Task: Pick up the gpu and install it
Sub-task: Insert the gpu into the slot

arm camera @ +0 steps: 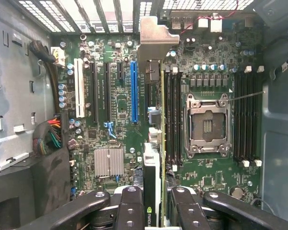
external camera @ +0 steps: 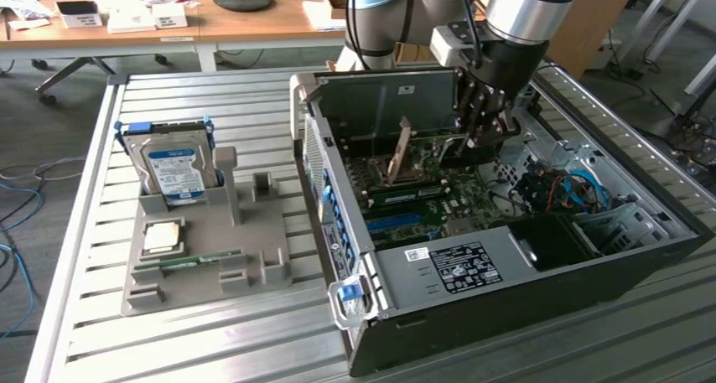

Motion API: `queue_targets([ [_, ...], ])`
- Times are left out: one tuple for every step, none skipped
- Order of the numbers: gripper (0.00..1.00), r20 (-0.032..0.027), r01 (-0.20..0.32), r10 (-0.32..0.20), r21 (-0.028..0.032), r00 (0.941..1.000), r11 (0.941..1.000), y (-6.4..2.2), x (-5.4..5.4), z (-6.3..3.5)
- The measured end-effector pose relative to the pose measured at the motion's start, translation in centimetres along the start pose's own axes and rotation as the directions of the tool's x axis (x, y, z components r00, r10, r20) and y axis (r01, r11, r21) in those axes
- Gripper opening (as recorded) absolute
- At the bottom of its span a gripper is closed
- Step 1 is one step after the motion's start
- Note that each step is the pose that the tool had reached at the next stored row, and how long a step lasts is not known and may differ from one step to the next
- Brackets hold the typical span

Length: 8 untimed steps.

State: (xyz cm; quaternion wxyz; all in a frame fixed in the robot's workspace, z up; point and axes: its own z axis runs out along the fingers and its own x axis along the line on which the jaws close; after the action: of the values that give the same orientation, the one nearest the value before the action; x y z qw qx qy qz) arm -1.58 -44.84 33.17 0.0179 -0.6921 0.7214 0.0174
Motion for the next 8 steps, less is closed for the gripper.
queue_targets([
  [0.27,0.0000,0.000,0.000,0.0000,1.0000,1.0000,0.00,0.00,0.00],
  [0.27,0.0000,0.000,0.000,0.0000,1.0000,1.0000,0.02,0.00,0.00],
  [0.27,-0.0001,0.000,0.000,0.0000,1.0000,1.0000,0.09,0.01,0.01],
  [0.27,-0.0001,0.000,0.000,0.0000,1.0000,1.0000,0.16,0.01,0.01],
  [0.27,-0.0001,0.000,0.000,0.0000,1.0000,1.0000,0.21,0.01,0.02],
  [0.27,-0.0002,0.000,0.000,0.0000,1.0000,1.0000,0.25,0.01,0.02],
  [0.27,0.0000,0.000,0.000,0.0000,1.0000,1.0000,0.29,0.01,0.02],
  [0.27,0.0000,0.000,0.000,0.0000,1.0000,1.0000,0.35,0.01,0.02],
])
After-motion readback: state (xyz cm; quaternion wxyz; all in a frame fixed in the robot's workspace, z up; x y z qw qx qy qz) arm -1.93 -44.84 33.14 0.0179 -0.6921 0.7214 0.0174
